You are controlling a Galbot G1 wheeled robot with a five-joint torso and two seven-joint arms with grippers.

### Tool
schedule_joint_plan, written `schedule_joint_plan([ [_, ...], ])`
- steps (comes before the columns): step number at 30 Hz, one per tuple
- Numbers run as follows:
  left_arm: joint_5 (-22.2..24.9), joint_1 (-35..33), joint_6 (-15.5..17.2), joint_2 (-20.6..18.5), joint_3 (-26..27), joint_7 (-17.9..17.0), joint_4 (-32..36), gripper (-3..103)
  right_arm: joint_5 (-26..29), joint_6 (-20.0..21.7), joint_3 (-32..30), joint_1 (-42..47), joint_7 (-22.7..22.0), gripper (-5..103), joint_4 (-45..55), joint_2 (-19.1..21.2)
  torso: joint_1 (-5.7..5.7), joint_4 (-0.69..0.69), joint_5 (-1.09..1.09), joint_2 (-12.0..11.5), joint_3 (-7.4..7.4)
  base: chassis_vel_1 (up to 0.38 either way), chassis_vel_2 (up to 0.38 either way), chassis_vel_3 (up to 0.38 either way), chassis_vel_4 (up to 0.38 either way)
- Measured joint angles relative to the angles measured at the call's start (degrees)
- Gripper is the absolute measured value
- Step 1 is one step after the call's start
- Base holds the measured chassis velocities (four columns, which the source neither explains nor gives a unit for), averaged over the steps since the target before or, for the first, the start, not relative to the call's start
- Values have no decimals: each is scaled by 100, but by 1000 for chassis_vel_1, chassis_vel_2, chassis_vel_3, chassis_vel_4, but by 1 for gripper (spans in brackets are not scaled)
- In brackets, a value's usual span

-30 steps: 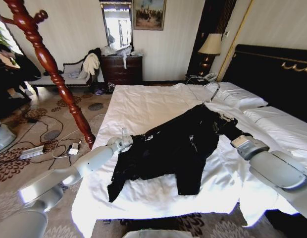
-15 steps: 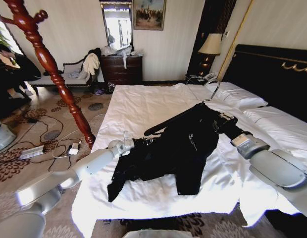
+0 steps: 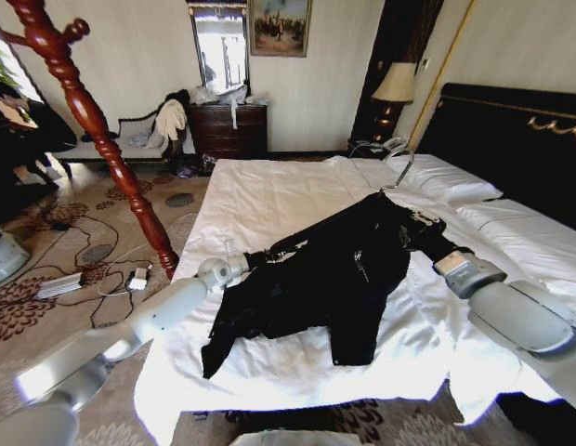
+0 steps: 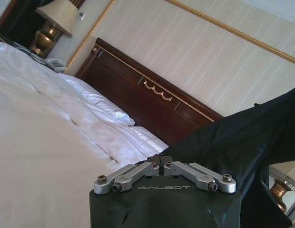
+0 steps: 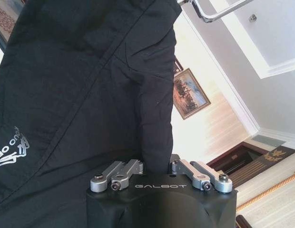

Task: Pick up the clothes from the bed and hang them on the clothes hanger.

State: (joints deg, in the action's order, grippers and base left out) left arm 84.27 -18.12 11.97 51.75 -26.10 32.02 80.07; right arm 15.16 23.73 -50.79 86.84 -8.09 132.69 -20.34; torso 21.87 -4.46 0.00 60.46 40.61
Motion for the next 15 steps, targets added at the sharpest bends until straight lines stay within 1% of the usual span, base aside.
schedule_joint_plan([
  [2, -78, -106, 0, -148, 45, -40, 31, 0, 8, 0, 21, -36, 0, 20, 0, -1, 0, 2, 0, 0, 0, 0, 0, 0, 0],
  [4, -151, -172, 0, -200, 55, -63, -3, 0, 9, 0, 25, -41, 0, 20, -1, -1, 0, 4, -1, 0, 0, 0, 0, 0, 0],
  [5, -237, -218, 0, -209, 59, -95, -73, -2, 10, 0, 27, -39, 0, 20, -1, -1, 0, 3, -1, 0, 0, 0, 0, 0, 0],
  [6, -303, -230, 0, -198, 52, -103, -140, 4, 10, 0, 27, -29, 1, 20, 1, 3, 0, 2, -1, 0, 0, 0, 0, 0, 0],
  [8, -376, -223, 0, -152, 17, -104, -220, 4, 10, 0, 30, -22, 3, 20, 2, 10, 0, 1, 0, 0, 0, 0, 0, 0, 0],
  [9, -430, -175, 1, -53, -50, -83, -306, 14, 9, 0, 41, -22, 6, 20, 4, 17, 0, 1, -1, 0, 1, 0, 0, 0, 0],
  [10, -437, -135, 1, -4, -78, -50, -339, 14, 9, 2, 47, -26, 8, 20, 5, 20, 0, 0, -2, 0, 1, 0, 0, 0, 0],
  [12, -435, -2, 0, 159, -164, 114, -441, 24, 9, 12, 61, -33, 9, 20, 5, 23, 1, -3, 0, 0, 0, 0, 0, 0, 0],
  [13, -435, -2, 0, 159, -164, 114, -441, 24, 9, 12, 61, -33, 9, 20, 5, 23, 1, -3, 0, 0, 0, 0, 0, 0, 0],
  [15, -410, 116, -3, 348, -275, 333, -628, 36, 6, 22, 43, 32, 11, 20, 8, 25, 1, -3, 1, 0, 0, 0, 0, 0, 0],
])
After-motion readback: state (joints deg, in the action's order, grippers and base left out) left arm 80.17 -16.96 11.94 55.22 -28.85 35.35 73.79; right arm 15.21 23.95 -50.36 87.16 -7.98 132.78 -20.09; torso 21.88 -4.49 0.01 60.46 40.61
